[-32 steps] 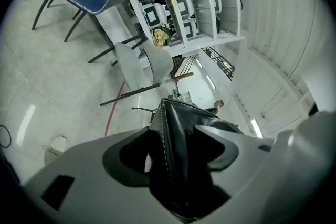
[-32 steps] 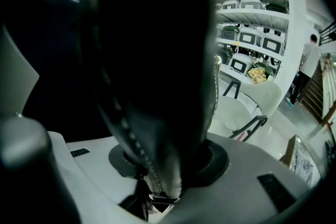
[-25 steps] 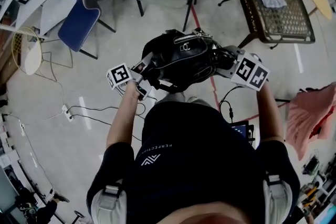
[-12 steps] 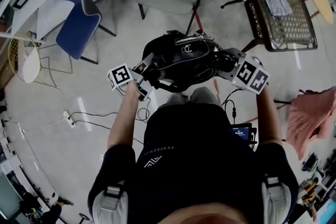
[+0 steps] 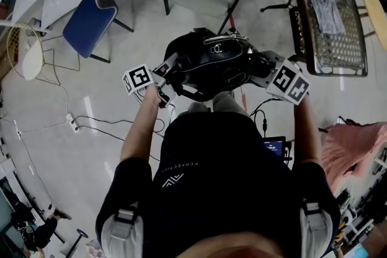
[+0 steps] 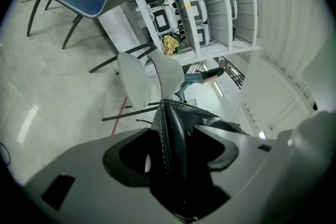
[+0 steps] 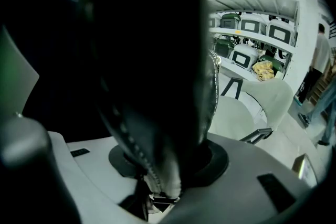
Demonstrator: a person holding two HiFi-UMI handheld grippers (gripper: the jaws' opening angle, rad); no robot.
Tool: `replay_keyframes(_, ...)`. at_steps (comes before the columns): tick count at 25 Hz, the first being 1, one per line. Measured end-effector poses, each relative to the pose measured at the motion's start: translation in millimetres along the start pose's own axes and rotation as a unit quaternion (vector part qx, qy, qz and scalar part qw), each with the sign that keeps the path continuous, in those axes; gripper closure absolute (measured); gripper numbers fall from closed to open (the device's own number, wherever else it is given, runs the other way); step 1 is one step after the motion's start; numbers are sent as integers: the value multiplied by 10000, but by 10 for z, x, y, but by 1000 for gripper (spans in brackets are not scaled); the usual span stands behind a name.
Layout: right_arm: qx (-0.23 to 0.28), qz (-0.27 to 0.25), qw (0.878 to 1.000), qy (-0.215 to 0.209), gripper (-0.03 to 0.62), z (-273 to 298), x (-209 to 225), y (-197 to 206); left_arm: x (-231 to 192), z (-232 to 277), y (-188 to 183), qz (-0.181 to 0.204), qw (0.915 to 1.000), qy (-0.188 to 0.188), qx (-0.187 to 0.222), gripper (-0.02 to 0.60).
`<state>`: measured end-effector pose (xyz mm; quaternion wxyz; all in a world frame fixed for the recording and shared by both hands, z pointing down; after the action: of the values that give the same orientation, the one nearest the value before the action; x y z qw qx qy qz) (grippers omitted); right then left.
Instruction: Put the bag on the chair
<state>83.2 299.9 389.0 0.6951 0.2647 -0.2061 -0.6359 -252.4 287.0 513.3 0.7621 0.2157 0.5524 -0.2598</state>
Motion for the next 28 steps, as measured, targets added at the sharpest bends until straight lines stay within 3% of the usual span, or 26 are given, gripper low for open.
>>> replay_keyframes(9,-110,-449,9988,-149,428,-25,917,39,117,528,-331,103,9976,116,680,321)
replay_keyframes(18,-75,-782,9967,-205,428,-58,1651,159,284,1032,-612,345,9916,-24,1248,325)
replay_keyframes(28,-77,-1023,9944,-267,428,-121,1906,197,353,1180,-566,351,9853,-156,1666,327)
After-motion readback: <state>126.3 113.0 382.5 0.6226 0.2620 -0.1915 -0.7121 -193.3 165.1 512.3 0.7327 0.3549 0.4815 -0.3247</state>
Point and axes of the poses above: the fingertips, and each gripper's own axes: z forward along the fingers, x to its right, y out of its underside, the point moved 9 cm from there along -z, backward along the fingers, and after that the axes turned 10 degrees about -z, right-handed, at the moved point
